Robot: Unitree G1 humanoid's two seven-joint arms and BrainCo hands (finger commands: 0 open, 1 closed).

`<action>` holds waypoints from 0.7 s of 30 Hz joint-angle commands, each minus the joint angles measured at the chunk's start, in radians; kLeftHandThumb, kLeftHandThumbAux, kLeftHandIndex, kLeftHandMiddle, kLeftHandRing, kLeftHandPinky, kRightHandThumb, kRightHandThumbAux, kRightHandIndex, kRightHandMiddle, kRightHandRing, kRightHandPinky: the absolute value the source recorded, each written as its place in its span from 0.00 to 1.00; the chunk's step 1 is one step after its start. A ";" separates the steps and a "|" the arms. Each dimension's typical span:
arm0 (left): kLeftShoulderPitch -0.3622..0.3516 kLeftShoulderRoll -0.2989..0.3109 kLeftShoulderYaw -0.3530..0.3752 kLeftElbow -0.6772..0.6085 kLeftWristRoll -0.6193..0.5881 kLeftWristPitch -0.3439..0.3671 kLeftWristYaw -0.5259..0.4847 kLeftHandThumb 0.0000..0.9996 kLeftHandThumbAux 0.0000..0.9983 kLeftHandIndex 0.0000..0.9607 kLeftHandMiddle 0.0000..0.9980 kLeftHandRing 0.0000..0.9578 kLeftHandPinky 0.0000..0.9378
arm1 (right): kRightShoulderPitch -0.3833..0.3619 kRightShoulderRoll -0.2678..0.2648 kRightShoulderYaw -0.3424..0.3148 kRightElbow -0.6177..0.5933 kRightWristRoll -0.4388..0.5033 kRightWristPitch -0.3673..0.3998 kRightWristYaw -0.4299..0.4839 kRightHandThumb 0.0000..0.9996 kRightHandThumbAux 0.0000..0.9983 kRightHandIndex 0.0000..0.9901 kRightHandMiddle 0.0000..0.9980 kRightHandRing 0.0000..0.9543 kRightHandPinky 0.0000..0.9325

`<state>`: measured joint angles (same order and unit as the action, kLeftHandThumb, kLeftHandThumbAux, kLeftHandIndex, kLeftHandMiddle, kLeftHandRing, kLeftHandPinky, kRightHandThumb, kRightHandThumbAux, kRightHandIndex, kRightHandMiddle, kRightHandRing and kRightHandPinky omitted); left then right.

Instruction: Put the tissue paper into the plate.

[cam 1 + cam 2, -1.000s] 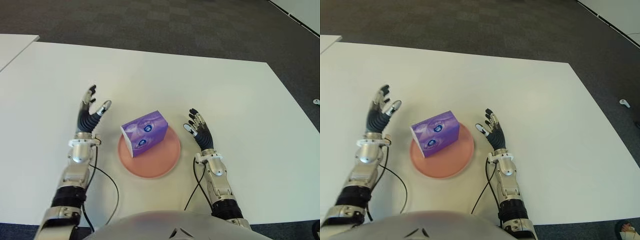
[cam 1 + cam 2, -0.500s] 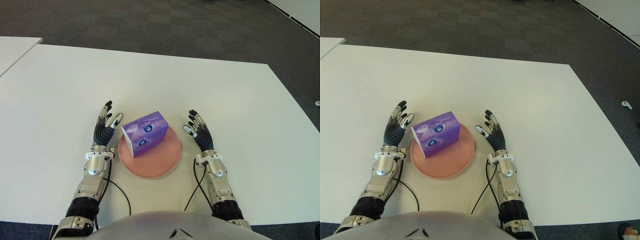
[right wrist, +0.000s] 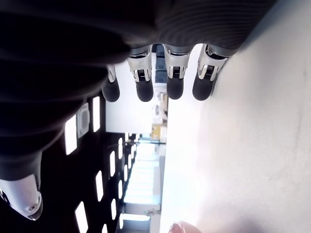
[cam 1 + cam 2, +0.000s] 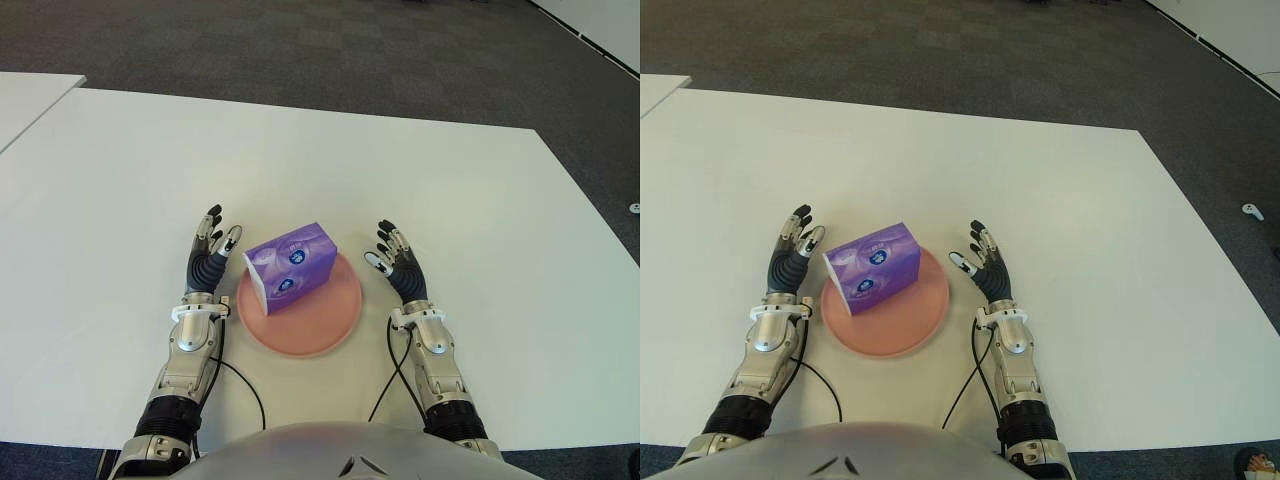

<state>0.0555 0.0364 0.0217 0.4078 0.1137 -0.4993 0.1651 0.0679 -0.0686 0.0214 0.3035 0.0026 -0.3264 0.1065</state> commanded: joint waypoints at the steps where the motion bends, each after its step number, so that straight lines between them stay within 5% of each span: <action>1: 0.059 -0.018 -0.012 0.024 -0.010 0.022 -0.019 0.00 0.36 0.00 0.00 0.00 0.00 | 0.105 0.010 0.018 0.132 -0.014 0.132 0.003 0.06 0.59 0.03 0.03 0.03 0.08; 14: 0.095 -0.034 0.002 -0.013 -0.044 0.032 -0.029 0.00 0.38 0.00 0.00 0.00 0.00 | 0.101 0.011 0.024 0.132 -0.017 0.127 0.006 0.05 0.58 0.01 0.04 0.03 0.07; 21: 0.064 0.013 0.047 0.076 -0.083 0.001 -0.056 0.00 0.40 0.00 0.00 0.00 0.00 | 0.100 0.016 0.024 0.131 -0.016 0.126 0.002 0.05 0.59 0.00 0.03 0.03 0.07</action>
<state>0.0917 0.0296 0.0455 0.3969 0.0472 -0.5211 0.1302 0.0665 -0.0638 0.0230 0.3065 0.0004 -0.3264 0.1012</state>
